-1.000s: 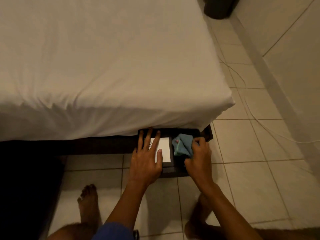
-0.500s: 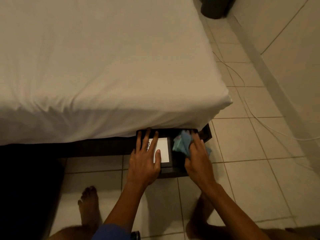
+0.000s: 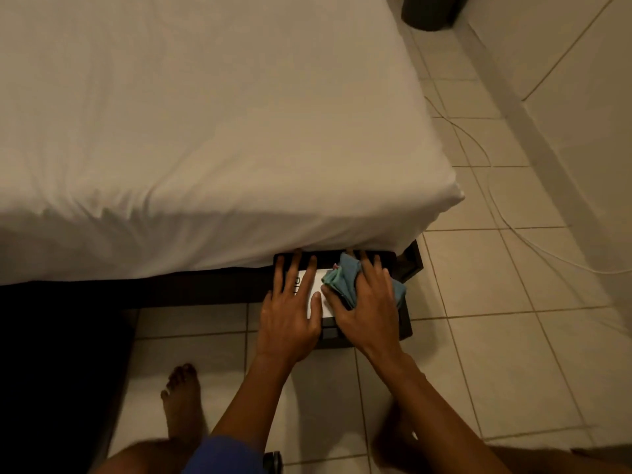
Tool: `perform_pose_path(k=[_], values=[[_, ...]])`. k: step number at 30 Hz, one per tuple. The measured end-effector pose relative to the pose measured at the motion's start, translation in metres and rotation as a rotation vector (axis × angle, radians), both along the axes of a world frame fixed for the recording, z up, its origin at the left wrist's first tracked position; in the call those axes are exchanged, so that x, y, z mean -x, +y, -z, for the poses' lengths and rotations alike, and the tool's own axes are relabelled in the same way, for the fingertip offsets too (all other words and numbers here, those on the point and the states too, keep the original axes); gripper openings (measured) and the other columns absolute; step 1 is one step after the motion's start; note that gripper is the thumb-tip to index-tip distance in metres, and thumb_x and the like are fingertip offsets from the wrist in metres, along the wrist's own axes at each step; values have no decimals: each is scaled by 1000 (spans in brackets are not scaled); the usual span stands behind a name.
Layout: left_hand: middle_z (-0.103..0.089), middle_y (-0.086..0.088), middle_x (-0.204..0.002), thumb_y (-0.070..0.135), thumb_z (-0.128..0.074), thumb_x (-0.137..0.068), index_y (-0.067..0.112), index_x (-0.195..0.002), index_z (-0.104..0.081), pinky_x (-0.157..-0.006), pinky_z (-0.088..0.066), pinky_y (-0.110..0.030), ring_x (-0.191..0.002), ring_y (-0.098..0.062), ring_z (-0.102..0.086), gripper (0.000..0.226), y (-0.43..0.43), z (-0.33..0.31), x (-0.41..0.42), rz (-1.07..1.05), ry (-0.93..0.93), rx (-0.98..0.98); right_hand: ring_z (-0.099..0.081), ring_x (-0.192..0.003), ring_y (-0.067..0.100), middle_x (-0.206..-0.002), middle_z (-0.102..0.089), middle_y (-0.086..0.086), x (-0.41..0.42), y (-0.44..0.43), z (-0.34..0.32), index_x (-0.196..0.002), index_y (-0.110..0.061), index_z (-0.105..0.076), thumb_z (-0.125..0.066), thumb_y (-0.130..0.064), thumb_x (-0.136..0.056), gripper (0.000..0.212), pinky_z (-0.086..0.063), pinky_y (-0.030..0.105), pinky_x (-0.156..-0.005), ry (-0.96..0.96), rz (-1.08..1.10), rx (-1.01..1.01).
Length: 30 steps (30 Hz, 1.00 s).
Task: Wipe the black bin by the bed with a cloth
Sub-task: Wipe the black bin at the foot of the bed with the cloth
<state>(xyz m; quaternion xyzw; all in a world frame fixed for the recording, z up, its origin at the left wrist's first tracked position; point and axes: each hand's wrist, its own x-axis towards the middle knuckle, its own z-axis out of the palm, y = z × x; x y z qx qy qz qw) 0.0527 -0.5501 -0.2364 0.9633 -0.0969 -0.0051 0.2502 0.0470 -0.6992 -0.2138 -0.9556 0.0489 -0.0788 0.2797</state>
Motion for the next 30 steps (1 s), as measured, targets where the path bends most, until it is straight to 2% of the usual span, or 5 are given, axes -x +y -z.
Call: perform_pose_path(k=[7, 15, 21, 25, 30], values=[[-3, 7, -170, 45, -29, -99, 32, -160, -14, -108, -46, -49, -157, -18, 8, 64, -1, 2, 0, 7, 16, 1, -21, -139, 29, -149, -34, 11, 24, -17, -2, -143, -33, -9, -75, -5, -72, 101, -23, 55, -109, -68, -123, -37], [-2, 8, -170, 43, -31, -99, 33, -159, -16, -107, -48, -47, -157, -17, 8, 63, 1, 4, 0, 7, 18, -6, -47, -123, 45, -130, -53, 26, -9, -7, 1, -129, -9, -41, -74, 12, -60, 80, -30, 61, -104, -87, -15, -84], [4, 8, -169, 47, -24, -99, 34, -160, -11, -113, -41, -50, -157, -18, 11, 64, 2, 6, 1, -1, 32, 0, -24, -140, 17, -152, -27, -3, 32, -35, -13, -143, -41, -13, -59, -9, -83, 82, -22, 38, -114, 141, -307, -172], [14, 9, -167, 53, -10, -96, 36, -159, -1, -126, -11, -52, -155, -19, 17, 66, 3, 0, 1, 23, 112, -65, -55, -113, 14, -135, -46, 3, 40, -43, -40, -134, -22, -40, -62, -15, -87, 53, -53, 31, -89, 176, -68, -432], [2, 4, -168, 58, -7, -95, 33, -159, -4, -125, 6, -40, -155, -20, 12, 69, 5, -38, 12, 20, 163, -33, -70, -87, 19, -102, -71, 5, 51, -54, -97, -106, -32, -59, -55, -57, -82, 35, -59, 40, -75, 324, 373, -1008]])
